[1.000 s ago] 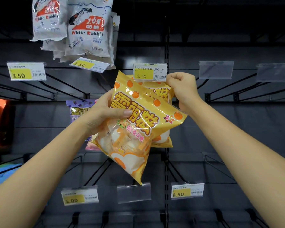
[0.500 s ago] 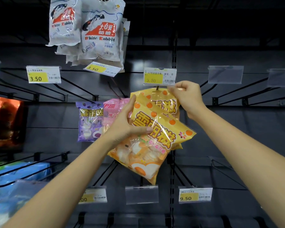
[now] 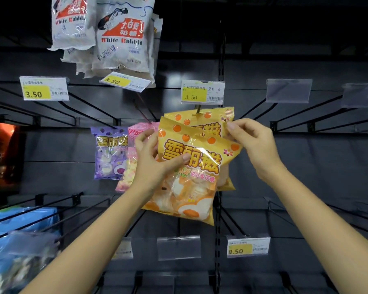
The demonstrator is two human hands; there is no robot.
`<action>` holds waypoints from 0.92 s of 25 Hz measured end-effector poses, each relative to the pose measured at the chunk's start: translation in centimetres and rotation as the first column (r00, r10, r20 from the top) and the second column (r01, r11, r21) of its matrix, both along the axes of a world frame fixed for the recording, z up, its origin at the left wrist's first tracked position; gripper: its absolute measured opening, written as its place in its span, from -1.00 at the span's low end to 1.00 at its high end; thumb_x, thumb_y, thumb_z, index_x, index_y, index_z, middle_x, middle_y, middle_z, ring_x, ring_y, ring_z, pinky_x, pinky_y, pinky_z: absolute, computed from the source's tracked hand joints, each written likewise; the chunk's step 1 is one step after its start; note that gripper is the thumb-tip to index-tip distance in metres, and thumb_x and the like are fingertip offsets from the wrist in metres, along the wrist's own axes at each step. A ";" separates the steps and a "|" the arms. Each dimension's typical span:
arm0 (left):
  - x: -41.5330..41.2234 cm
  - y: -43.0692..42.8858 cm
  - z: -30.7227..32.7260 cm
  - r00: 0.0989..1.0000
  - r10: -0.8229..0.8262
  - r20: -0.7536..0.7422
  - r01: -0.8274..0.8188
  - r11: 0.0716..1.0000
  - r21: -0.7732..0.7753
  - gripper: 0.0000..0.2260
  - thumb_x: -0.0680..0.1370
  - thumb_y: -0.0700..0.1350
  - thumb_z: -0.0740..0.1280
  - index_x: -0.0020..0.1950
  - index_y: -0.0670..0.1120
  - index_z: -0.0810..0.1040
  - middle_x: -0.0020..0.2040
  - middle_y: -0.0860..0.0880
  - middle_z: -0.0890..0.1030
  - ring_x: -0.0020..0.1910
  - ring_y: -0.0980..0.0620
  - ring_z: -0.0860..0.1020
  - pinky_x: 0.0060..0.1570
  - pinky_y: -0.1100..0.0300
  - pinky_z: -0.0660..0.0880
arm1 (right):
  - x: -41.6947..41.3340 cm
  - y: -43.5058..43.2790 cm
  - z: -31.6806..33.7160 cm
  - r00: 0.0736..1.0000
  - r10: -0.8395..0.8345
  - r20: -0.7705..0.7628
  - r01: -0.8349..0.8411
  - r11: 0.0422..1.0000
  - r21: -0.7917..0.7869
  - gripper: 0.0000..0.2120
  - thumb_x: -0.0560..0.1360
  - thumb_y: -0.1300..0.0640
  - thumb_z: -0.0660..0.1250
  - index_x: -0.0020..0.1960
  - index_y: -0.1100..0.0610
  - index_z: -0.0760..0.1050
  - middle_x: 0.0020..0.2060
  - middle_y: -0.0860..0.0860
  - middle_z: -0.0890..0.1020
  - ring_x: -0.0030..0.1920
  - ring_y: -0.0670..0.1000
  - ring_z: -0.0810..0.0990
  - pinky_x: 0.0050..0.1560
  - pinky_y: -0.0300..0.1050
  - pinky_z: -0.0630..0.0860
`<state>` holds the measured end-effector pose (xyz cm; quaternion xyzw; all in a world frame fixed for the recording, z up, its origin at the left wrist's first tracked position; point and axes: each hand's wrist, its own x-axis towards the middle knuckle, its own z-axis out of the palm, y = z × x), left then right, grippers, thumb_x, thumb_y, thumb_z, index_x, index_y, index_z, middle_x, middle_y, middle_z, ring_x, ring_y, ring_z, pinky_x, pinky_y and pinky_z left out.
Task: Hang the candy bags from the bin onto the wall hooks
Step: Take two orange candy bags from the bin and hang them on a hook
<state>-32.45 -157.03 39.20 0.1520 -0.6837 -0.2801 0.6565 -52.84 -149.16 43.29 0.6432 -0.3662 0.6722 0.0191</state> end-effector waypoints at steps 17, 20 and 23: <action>-0.8 0.5 6.0 0.988 -0.065 -0.138 0.081 0.990 0.112 -0.89 0.47 -0.11 0.46 -0.09 -0.15 0.67 -0.24 -0.01 0.69 -0.30 0.14 0.63 -0.31 0.31 0.55 | 2.0 -0.6 3.9 0.980 0.028 0.198 -0.035 0.999 0.031 -0.88 0.39 0.21 0.49 -0.28 0.08 0.59 -0.26 0.09 0.67 -0.18 0.10 0.65 -0.05 0.11 0.61; -1.3 0.6 6.7 0.987 -0.050 -0.155 0.063 0.994 0.084 -0.90 0.50 -0.12 0.43 -0.14 -0.13 0.67 -0.25 -0.02 0.68 -0.29 0.11 0.63 -0.23 0.20 0.58 | 2.0 -1.1 4.5 0.972 0.059 0.227 -0.067 0.997 0.027 -0.88 0.43 0.24 0.45 -0.27 0.10 0.58 -0.28 0.06 0.66 -0.17 0.09 0.65 -0.05 0.09 0.61; -1.7 0.8 8.1 0.981 -0.046 -0.191 0.060 0.996 0.064 -0.89 0.51 -0.13 0.41 -0.22 -0.06 0.67 -0.33 0.04 0.68 -0.34 0.13 0.63 -0.31 0.26 0.57 | 2.0 -1.6 5.2 0.961 0.063 0.269 -0.062 0.998 -0.011 -0.84 0.46 0.27 0.38 -0.26 0.09 0.58 -0.30 0.01 0.65 -0.24 0.00 0.65 -0.18 -0.07 0.60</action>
